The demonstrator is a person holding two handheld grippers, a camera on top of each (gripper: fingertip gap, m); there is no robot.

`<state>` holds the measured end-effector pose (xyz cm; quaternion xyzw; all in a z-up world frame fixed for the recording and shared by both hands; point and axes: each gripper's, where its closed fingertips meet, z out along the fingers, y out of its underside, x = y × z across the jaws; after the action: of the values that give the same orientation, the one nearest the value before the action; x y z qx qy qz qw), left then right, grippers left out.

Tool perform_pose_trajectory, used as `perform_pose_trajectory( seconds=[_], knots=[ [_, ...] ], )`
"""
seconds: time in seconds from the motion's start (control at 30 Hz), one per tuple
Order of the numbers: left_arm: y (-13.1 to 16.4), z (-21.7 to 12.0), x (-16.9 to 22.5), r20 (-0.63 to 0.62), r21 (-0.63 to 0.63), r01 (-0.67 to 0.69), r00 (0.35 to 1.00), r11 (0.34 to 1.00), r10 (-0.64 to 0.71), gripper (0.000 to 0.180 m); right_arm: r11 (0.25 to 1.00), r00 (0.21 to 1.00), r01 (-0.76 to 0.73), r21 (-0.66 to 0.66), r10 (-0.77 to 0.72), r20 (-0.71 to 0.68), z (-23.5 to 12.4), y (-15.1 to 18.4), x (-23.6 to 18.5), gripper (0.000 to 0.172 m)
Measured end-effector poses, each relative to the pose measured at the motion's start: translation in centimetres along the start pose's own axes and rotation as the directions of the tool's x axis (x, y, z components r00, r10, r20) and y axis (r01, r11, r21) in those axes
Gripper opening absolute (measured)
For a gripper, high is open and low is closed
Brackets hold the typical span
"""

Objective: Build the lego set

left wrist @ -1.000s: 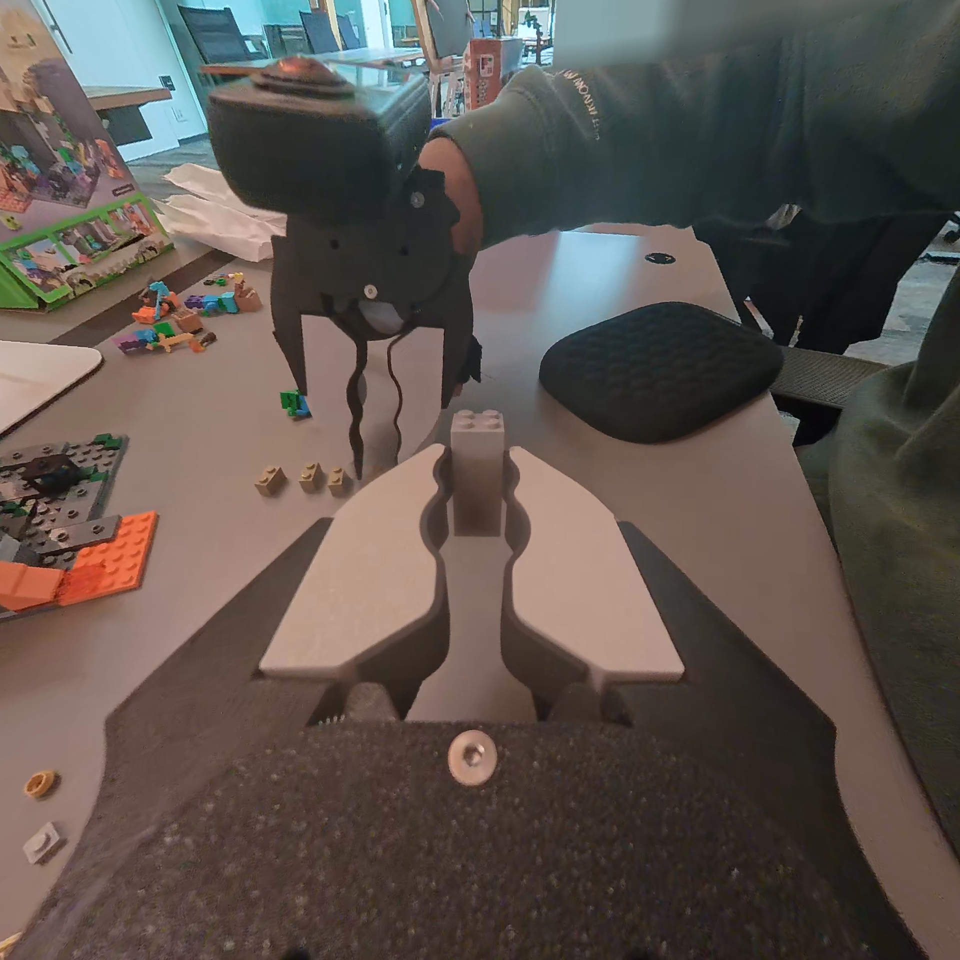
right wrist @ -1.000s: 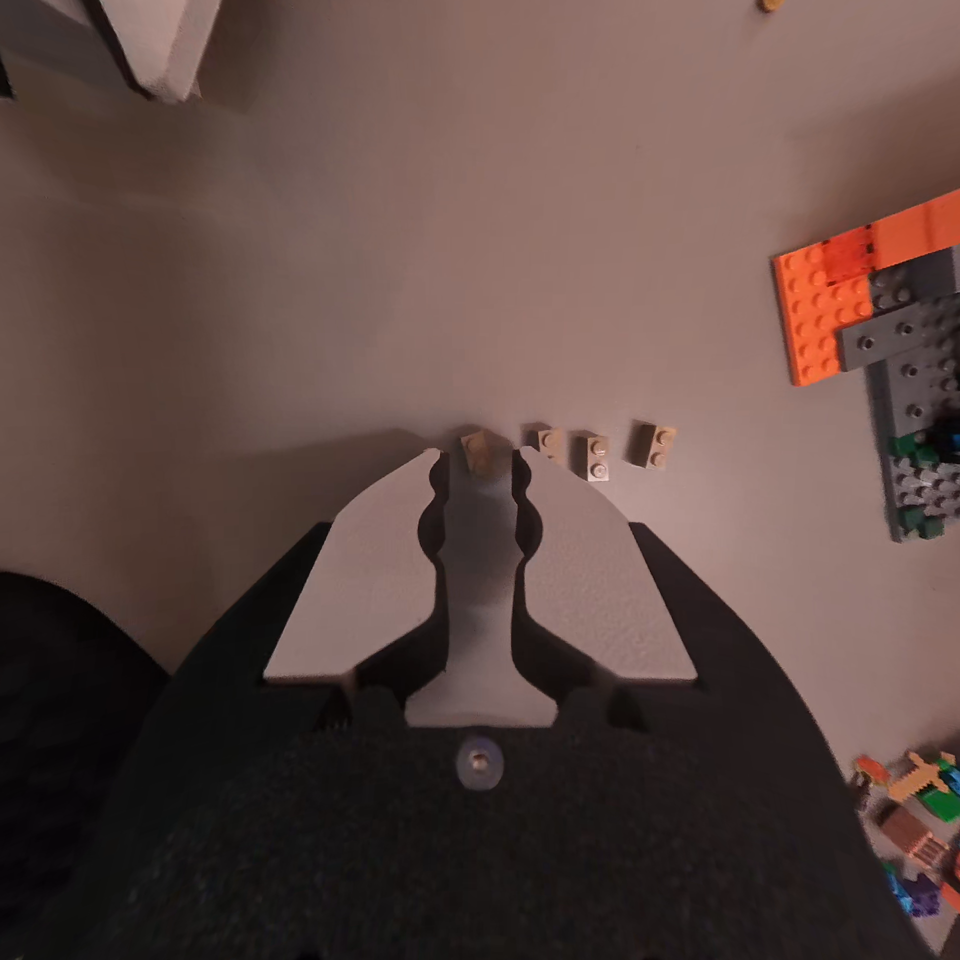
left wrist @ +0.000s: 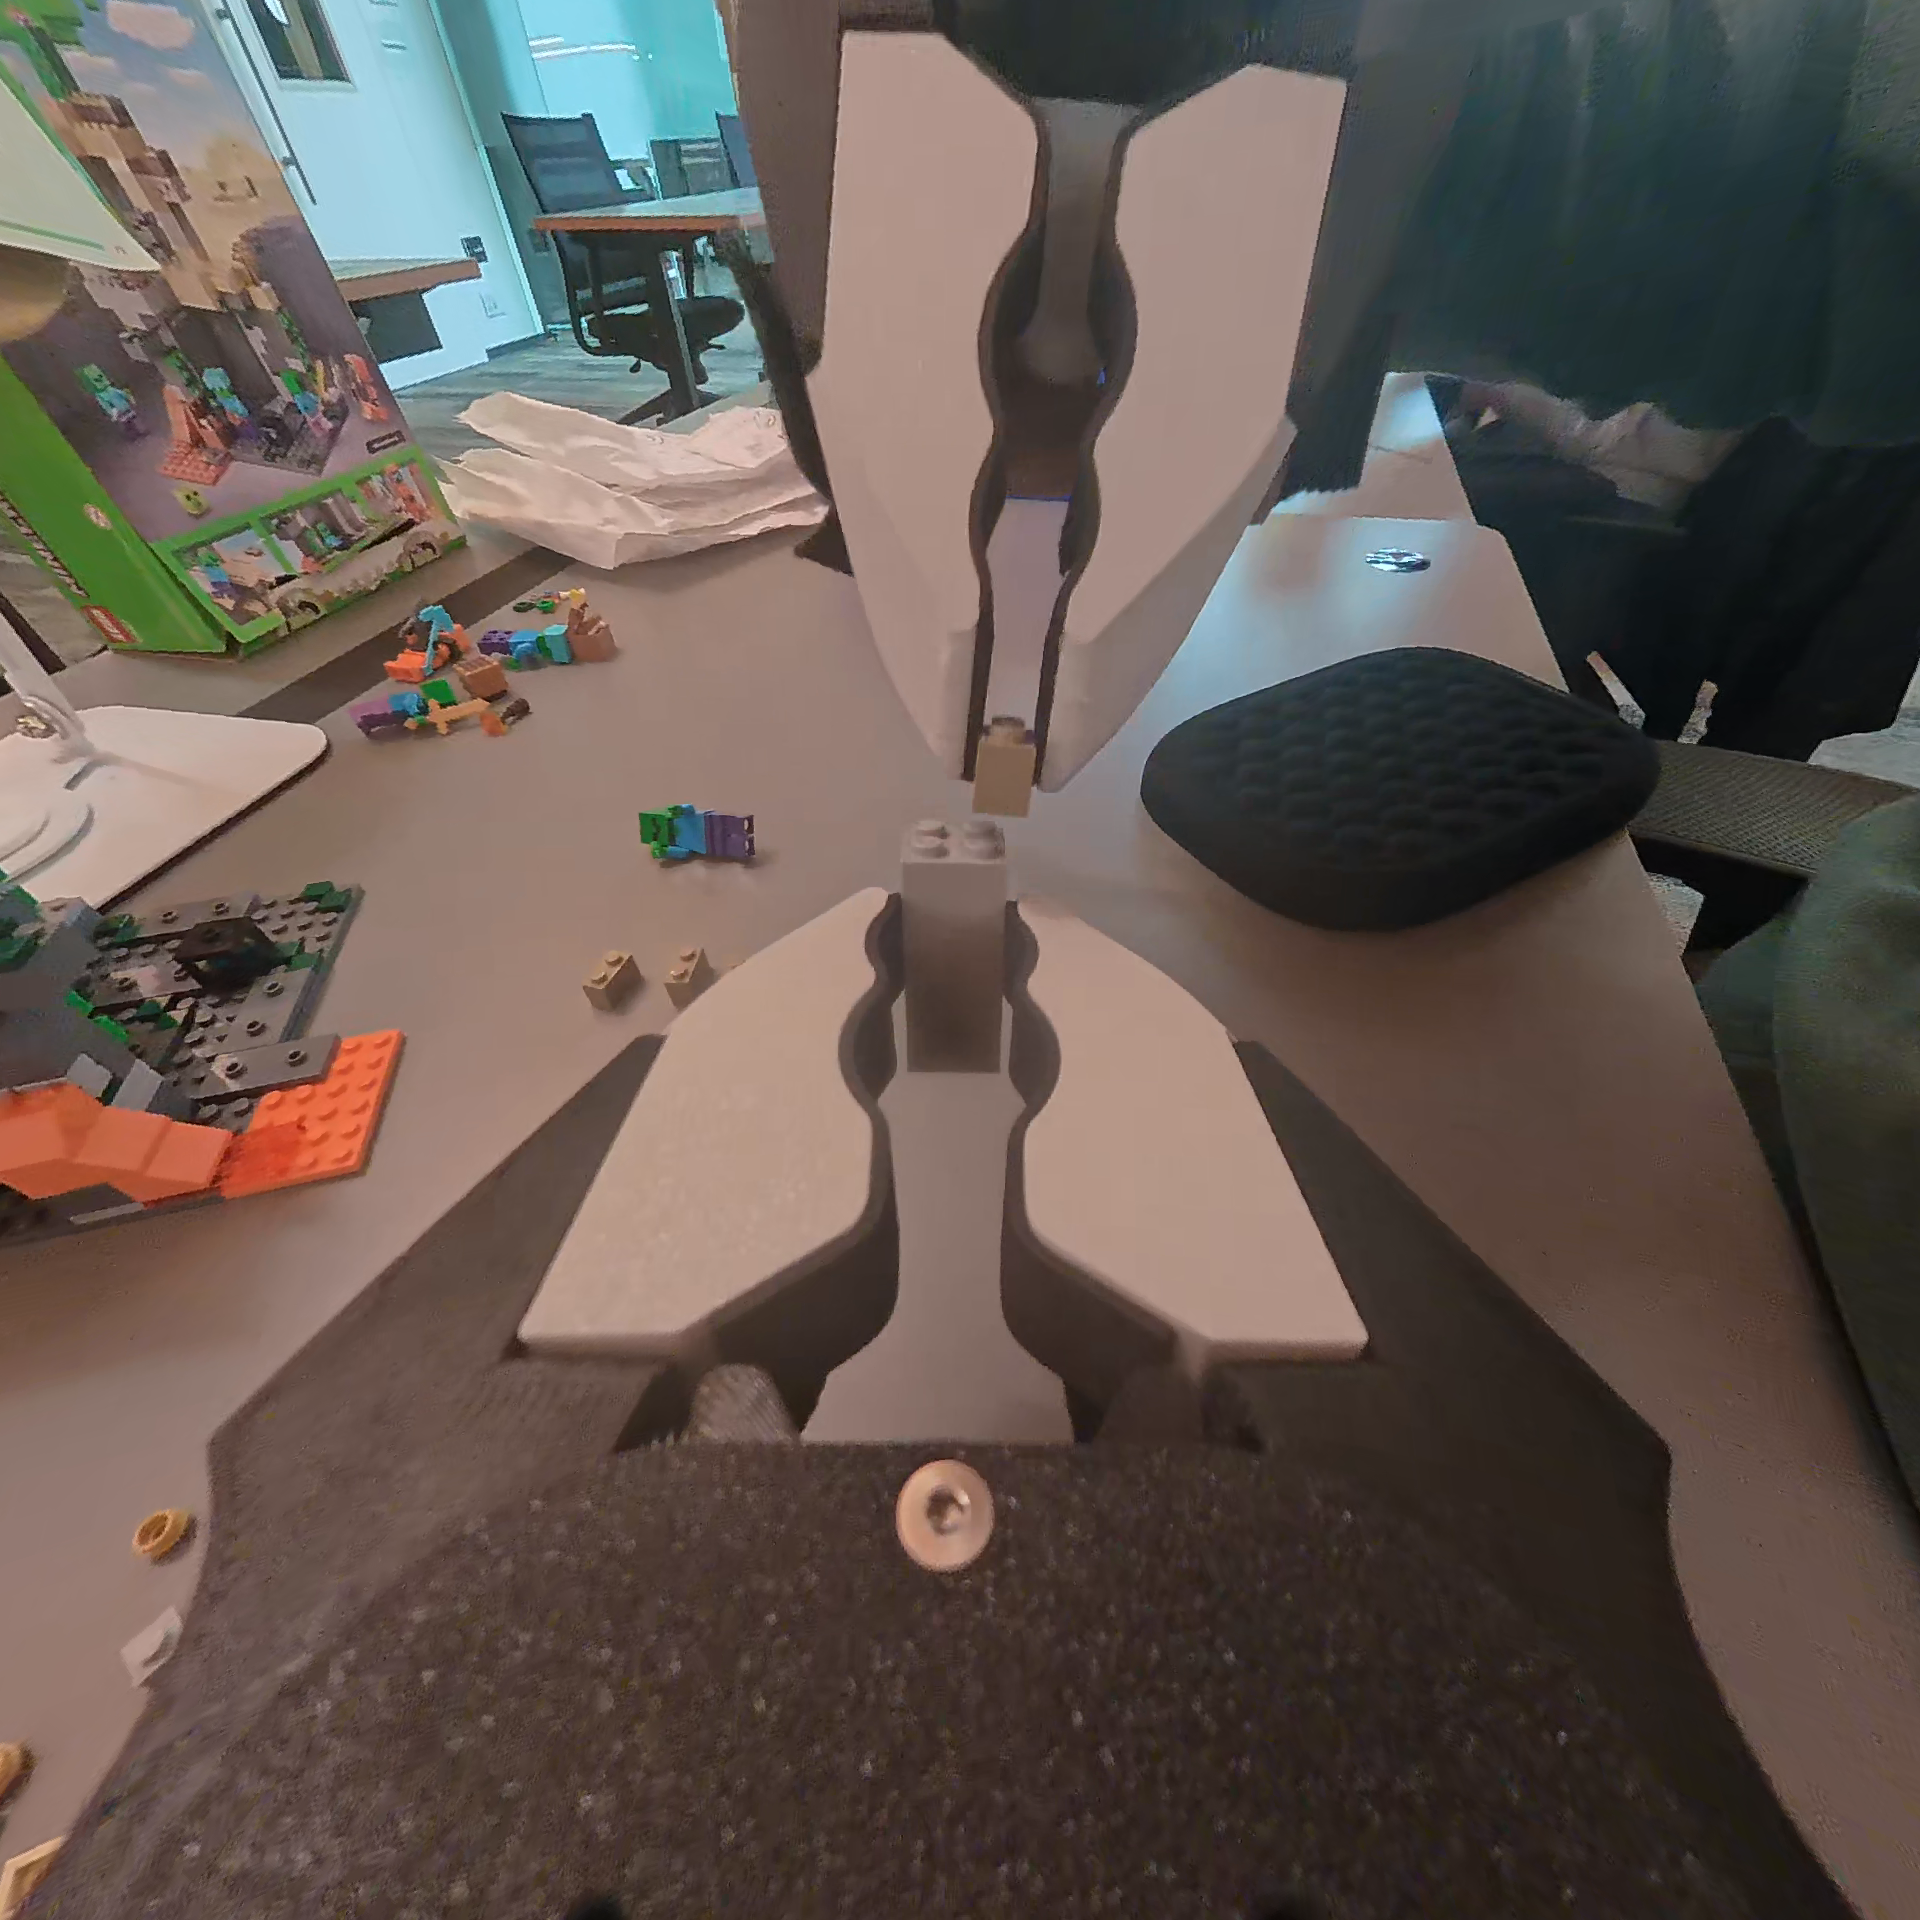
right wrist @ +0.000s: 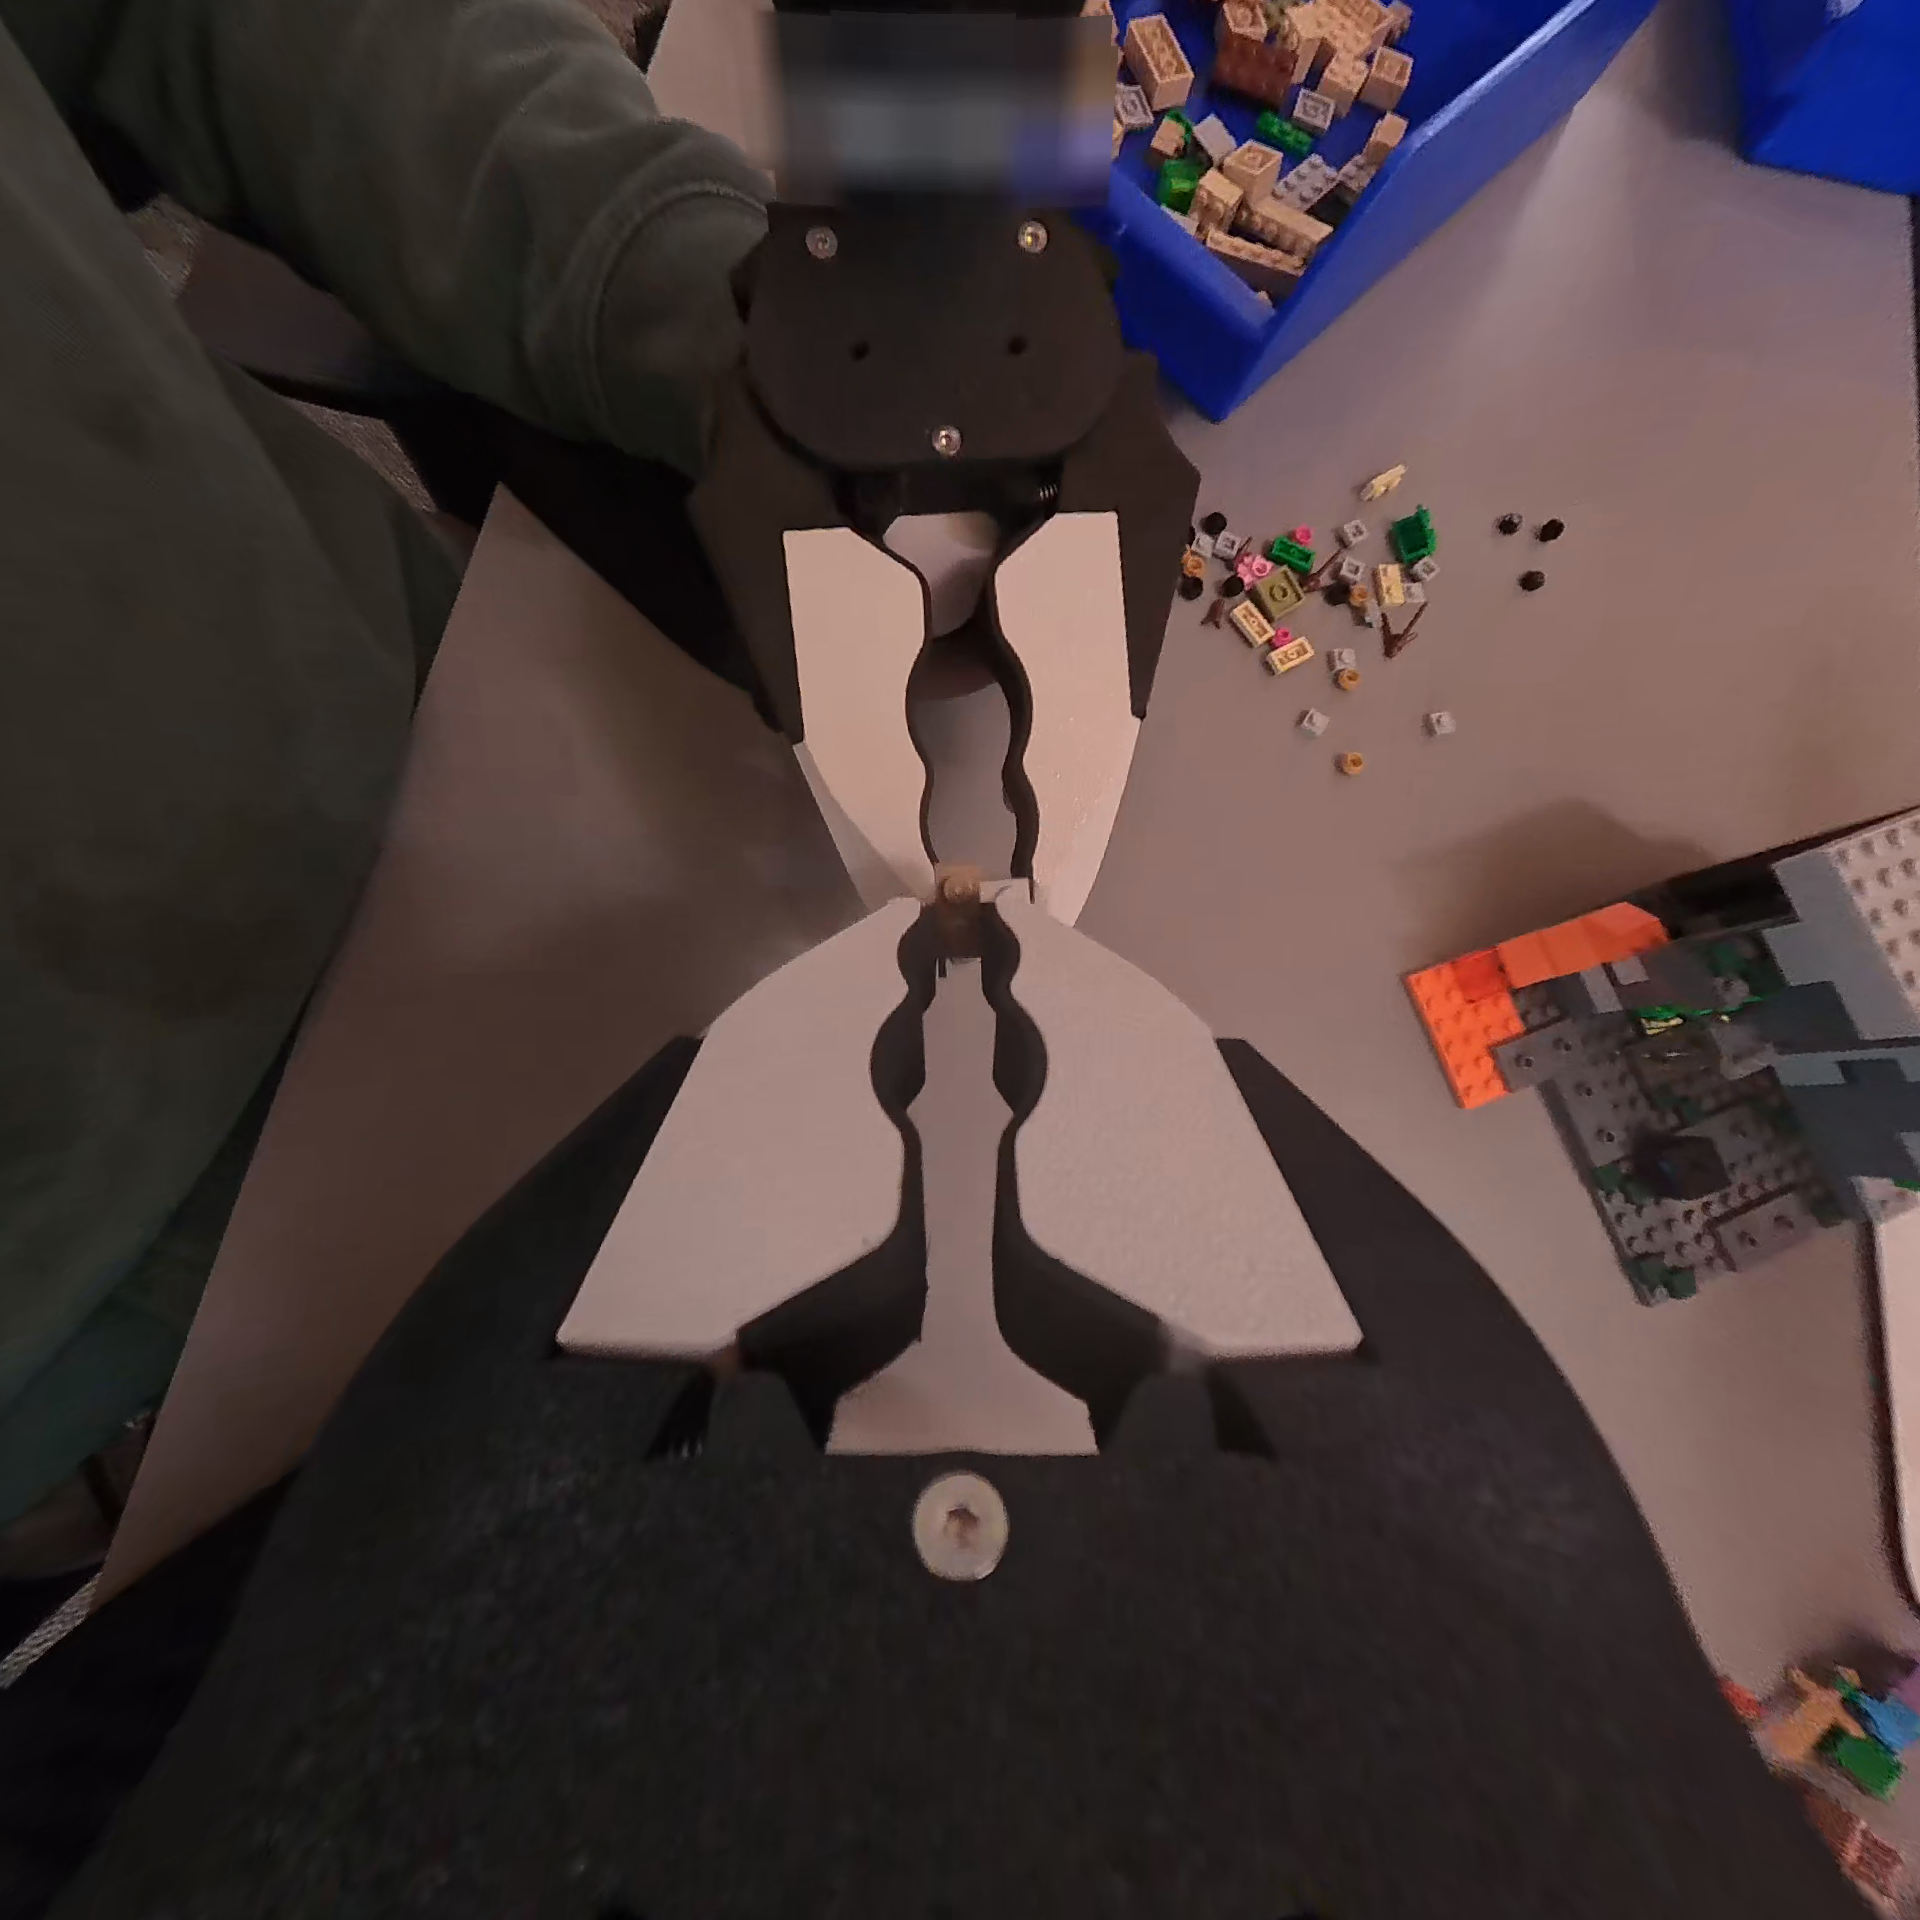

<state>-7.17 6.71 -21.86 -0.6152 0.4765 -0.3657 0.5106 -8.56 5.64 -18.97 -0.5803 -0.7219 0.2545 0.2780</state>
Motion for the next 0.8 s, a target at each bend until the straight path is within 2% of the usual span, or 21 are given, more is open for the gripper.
perform_pose_trajectory(
  seconds=[0.53, 0.8],
  knots=[
    [0.3, 0.1, 0.6, -0.026, -0.038, -0.001, 1.000, 0.999, 0.000, 0.017, 0.998, 1.000, 0.002, -0.061, -0.002, 0.007, 0.6, 1.3, -0.4, 0.008],
    [0.5, 0.0, 0.7, -0.035, -0.053, 0.003, 0.999, 0.999, -0.004, 0.017, 0.999, 1.000, -0.020, -0.047, 0.020, 0.005, 0.8, 1.5, -0.6, 0.008]
  ],
)
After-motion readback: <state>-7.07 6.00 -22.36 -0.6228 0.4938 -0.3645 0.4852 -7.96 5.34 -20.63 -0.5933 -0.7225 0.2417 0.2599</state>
